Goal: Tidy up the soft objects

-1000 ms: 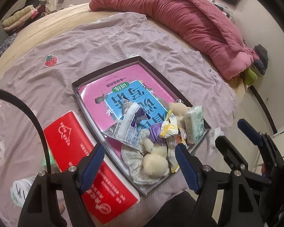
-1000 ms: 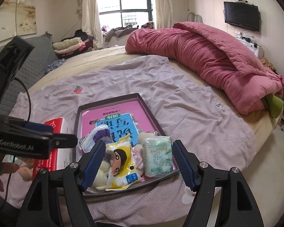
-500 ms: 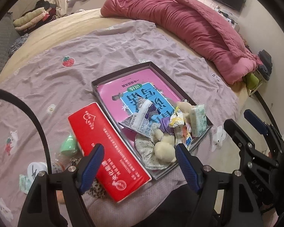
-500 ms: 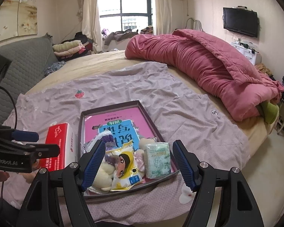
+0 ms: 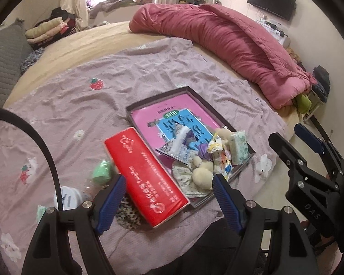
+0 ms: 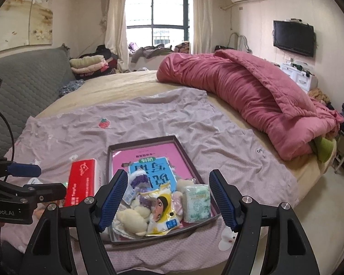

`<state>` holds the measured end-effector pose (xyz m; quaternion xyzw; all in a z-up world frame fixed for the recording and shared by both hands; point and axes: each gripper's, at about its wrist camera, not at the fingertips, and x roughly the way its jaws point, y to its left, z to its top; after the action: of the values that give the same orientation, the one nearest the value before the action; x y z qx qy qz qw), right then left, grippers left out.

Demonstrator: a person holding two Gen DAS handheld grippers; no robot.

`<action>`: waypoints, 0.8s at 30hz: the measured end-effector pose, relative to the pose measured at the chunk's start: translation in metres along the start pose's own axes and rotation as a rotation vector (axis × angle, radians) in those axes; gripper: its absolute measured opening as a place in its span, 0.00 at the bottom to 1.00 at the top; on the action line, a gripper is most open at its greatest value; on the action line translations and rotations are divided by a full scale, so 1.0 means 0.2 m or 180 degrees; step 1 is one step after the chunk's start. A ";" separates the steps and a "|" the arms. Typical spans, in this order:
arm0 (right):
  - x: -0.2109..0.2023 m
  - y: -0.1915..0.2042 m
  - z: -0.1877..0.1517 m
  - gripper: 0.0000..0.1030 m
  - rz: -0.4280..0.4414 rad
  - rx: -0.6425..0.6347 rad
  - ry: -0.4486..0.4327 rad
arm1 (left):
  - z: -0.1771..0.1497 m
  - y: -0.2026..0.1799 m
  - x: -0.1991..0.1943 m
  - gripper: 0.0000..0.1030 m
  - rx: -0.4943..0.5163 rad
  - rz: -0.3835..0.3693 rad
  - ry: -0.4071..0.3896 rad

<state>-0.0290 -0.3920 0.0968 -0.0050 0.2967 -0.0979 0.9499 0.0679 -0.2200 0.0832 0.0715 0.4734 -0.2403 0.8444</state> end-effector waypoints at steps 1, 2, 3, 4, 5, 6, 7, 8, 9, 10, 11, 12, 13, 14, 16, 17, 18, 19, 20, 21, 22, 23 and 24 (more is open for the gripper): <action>-0.02 0.01 0.01 0.72 0.0016 -0.0014 -0.0028 | -0.01 0.01 -0.02 0.75 -0.0023 0.0023 -0.0022; -0.03 0.02 0.02 0.72 0.0031 -0.0025 -0.0050 | -0.01 0.03 -0.04 0.75 -0.0040 0.0030 -0.0043; -0.05 0.04 0.03 0.72 0.0053 -0.0039 -0.0084 | -0.01 0.04 -0.06 0.75 -0.0052 0.0028 -0.0062; -0.06 0.05 0.04 0.72 0.0065 -0.0048 -0.0104 | -0.02 0.05 -0.08 0.75 -0.0068 0.0040 -0.0082; -0.08 0.06 0.04 0.72 0.0081 -0.0054 -0.0122 | -0.02 0.06 -0.09 0.75 -0.0083 0.0048 -0.0092; -0.10 0.07 0.05 0.72 0.0095 -0.0060 -0.0145 | -0.03 0.08 -0.12 0.75 -0.0109 0.0057 -0.0107; -0.11 0.08 0.06 0.72 0.0106 -0.0067 -0.0163 | -0.04 0.09 -0.14 0.75 -0.0129 0.0056 -0.0128; -0.12 0.09 0.07 0.73 0.0126 -0.0071 -0.0179 | -0.04 0.11 -0.15 0.75 -0.0138 0.0056 -0.0146; -0.14 0.11 0.08 0.73 0.0144 -0.0085 -0.0199 | -0.05 0.12 -0.17 0.75 -0.0140 0.0070 -0.0159; -0.15 0.12 0.08 0.73 0.0158 -0.0102 -0.0216 | -0.05 0.12 -0.19 0.75 -0.0143 0.0080 -0.0173; -0.16 0.14 0.09 0.72 0.0179 -0.0116 -0.0226 | -0.05 0.14 -0.21 0.75 -0.0153 0.0086 -0.0190; -0.17 0.16 0.10 0.73 0.0199 -0.0139 -0.0231 | -0.06 0.15 -0.22 0.75 -0.0164 0.0095 -0.0200; -0.19 0.18 0.10 0.73 0.0213 -0.0165 -0.0241 | -0.07 0.16 -0.24 0.75 -0.0179 0.0105 -0.0209; -0.20 0.19 0.11 0.72 0.0228 -0.0191 -0.0256 | -0.08 0.17 -0.25 0.75 -0.0185 0.0117 -0.0213; -0.23 0.24 0.12 0.73 0.0259 -0.0249 -0.0286 | -0.09 0.19 -0.27 0.75 -0.0196 0.0158 -0.0208; -0.24 0.25 0.13 0.73 0.0275 -0.0268 -0.0304 | -0.10 0.20 -0.28 0.75 -0.0205 0.0160 -0.0216; -0.25 0.27 0.13 0.73 0.0299 -0.0291 -0.0319 | -0.11 0.21 -0.28 0.75 -0.0208 0.0166 -0.0224; -0.26 0.29 0.14 0.73 0.0324 -0.0305 -0.0322 | -0.12 0.22 -0.29 0.75 -0.0213 0.0177 -0.0231; -0.27 0.30 0.14 0.73 0.0335 -0.0322 -0.0333 | -0.13 0.23 -0.31 0.75 -0.0223 0.0191 -0.0238; -0.29 0.32 0.15 0.73 0.0354 -0.0354 -0.0354 | -0.14 0.25 -0.32 0.75 -0.0233 0.0186 -0.0242; -0.30 0.34 0.15 0.73 0.0373 -0.0369 -0.0355 | -0.15 0.26 -0.33 0.75 -0.0246 0.0181 -0.0248; -0.30 0.35 0.15 0.73 0.0384 -0.0388 -0.0354 | -0.16 0.27 -0.34 0.75 -0.0259 0.0184 -0.0254; -0.31 0.37 0.15 0.73 0.0411 -0.0415 -0.0361 | -0.17 0.28 -0.35 0.75 -0.0267 0.0186 -0.0259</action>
<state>-0.0486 -0.3084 0.1517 -0.0532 0.2479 -0.0166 0.9672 0.0385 -0.1358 0.1170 0.0401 0.4461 -0.1982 0.8718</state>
